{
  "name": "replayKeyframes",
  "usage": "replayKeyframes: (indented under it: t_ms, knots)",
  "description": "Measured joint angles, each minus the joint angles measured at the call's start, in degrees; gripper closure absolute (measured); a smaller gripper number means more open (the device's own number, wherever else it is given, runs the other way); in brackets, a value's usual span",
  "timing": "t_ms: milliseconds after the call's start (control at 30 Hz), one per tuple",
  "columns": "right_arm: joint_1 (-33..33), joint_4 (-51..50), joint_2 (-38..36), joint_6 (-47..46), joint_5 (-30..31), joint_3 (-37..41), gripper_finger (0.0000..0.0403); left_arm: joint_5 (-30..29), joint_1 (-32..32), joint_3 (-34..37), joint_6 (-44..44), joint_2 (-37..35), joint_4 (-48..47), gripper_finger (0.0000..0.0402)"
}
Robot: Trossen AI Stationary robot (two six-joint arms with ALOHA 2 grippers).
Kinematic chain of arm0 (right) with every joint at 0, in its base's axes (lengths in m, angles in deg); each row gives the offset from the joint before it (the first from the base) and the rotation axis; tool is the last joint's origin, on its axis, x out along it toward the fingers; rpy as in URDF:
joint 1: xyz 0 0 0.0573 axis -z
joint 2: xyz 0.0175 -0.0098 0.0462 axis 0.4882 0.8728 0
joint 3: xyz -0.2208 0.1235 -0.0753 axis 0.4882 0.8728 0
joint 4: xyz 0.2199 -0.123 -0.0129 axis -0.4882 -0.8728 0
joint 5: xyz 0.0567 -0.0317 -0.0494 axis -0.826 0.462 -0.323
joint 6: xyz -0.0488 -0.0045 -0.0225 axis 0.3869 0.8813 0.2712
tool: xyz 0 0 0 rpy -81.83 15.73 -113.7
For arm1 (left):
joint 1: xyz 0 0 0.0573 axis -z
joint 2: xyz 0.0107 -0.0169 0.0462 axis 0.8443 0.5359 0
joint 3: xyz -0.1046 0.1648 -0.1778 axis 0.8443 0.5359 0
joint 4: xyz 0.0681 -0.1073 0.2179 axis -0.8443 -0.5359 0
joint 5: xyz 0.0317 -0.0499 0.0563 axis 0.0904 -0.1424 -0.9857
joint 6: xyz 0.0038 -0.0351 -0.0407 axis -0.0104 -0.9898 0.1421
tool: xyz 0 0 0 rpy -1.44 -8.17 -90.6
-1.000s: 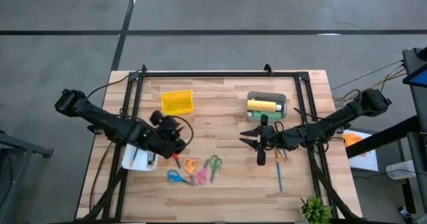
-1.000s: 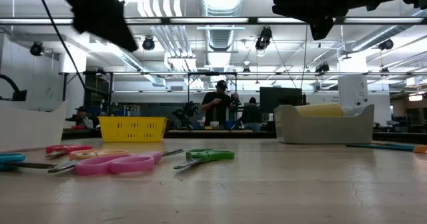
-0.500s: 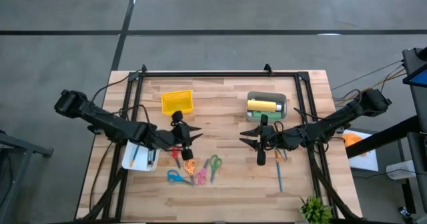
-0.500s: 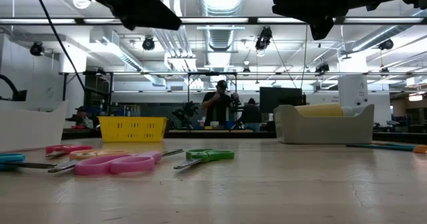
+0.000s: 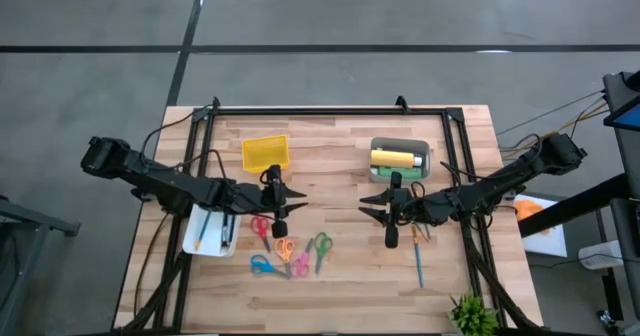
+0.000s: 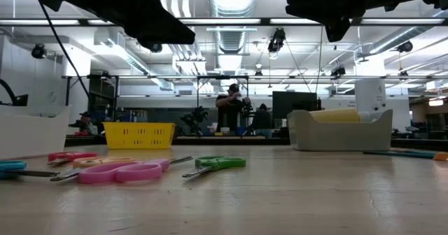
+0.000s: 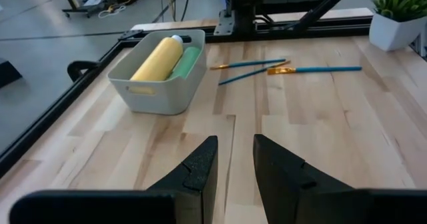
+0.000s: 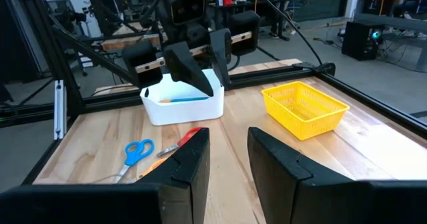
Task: Pick & Place Paint Supplies
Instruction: Put the blue paintbrush into the white bin
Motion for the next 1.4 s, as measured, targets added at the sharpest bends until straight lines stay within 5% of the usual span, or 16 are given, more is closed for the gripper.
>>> replayKeyframes:
  t_ms: [1267,1400]
  knots:
    - [0.05,0.29,0.00,-0.20,0.42,0.00,0.0301,0.00,0.00,0.00,-0.22,0.04,-2.80,0.0305]
    - [0.08,2.86,-0.03,-12.48,-0.45,-0.02,0.0301,0.00,0.00,0.00,-0.20,0.04,-2.80,0.0305]
